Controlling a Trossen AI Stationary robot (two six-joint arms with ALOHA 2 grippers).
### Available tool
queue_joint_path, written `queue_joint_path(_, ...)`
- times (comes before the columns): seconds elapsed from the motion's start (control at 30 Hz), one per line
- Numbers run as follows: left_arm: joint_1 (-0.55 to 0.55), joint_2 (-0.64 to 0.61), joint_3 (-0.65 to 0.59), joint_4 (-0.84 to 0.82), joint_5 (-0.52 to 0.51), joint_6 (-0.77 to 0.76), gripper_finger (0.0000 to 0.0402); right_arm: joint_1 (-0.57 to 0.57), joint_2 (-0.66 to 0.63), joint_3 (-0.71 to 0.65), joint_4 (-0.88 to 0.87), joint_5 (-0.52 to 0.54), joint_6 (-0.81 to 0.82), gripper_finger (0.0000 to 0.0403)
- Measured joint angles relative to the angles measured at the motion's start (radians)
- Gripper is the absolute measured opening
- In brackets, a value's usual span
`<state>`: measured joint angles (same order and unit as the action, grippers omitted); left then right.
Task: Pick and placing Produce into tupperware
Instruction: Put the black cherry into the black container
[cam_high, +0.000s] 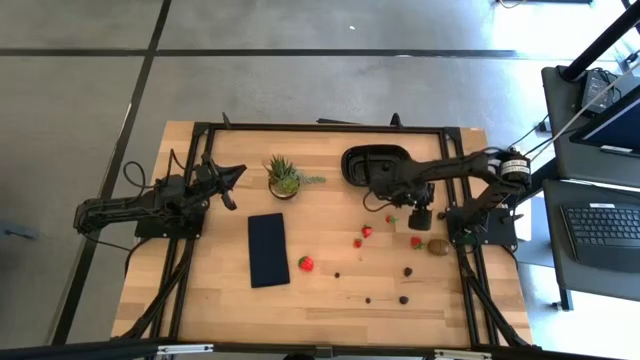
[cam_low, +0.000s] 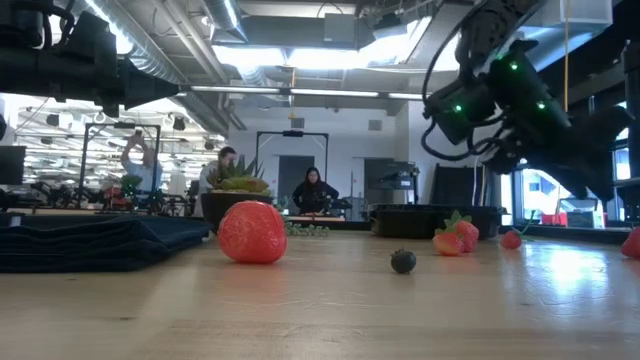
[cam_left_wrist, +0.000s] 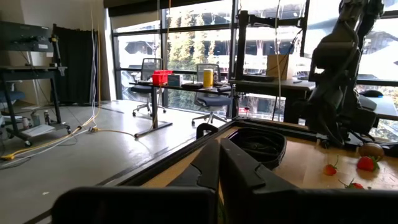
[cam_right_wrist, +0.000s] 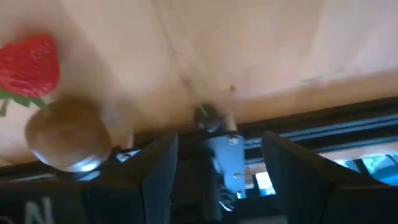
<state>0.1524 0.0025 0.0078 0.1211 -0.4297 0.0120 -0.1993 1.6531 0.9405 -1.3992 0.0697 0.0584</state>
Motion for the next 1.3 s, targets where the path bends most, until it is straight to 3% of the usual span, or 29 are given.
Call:
queue_joint_path(0.83, 0.0, 0.0, 0.0, 0.0, 0.0, -0.001, 0.0049, 0.005, 0.004, -0.037, 0.023, -0.012, 0.01, 0.0235)
queue_joint_path(1.3, 0.0, 0.0, 0.0, 0.0, 0.0, -0.002, 0.007, 0.005, 0.144, -0.036, 0.005, -0.034, 0.175, 0.0235)
